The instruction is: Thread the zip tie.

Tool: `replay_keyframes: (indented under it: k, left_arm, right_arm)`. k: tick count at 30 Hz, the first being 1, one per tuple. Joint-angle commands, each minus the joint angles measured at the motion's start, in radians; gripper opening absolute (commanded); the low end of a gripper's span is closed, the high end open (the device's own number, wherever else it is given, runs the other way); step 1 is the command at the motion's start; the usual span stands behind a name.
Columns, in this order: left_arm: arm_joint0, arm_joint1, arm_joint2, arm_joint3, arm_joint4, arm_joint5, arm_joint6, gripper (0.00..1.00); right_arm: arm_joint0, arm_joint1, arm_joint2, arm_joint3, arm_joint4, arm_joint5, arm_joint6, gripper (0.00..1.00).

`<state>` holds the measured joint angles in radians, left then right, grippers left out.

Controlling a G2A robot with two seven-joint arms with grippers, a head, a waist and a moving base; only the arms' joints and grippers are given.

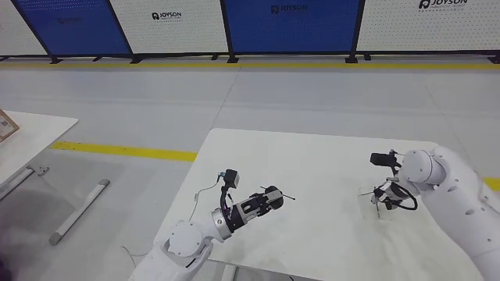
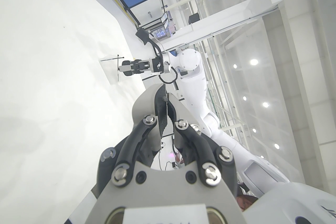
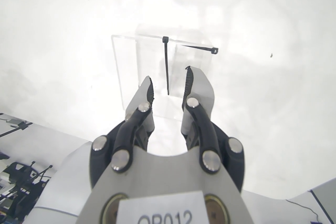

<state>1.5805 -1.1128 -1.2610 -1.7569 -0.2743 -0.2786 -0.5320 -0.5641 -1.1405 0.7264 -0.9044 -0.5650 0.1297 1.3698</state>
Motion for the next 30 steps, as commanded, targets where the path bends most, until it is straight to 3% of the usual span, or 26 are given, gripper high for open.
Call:
replay_keyframes:
  k: [1,17,30]
  left_arm:
    - [0.0,0.0,0.0,0.0,0.0,0.0,0.0,0.0]
    - [0.0,0.0,0.0,0.0,0.0,0.0,0.0,0.0]
    - [0.0,0.0,0.0,0.0,0.0,0.0,0.0,0.0]
  right_arm:
    - [0.007,-0.007,-0.008,0.018,0.001,-0.003,-0.002,0.31]
    - [0.059,-0.066,-0.063,0.141,0.008,-0.026,-0.009,0.25]
    - [0.078,-0.091,-0.073,0.198,0.007,-0.056,-0.011,0.22]
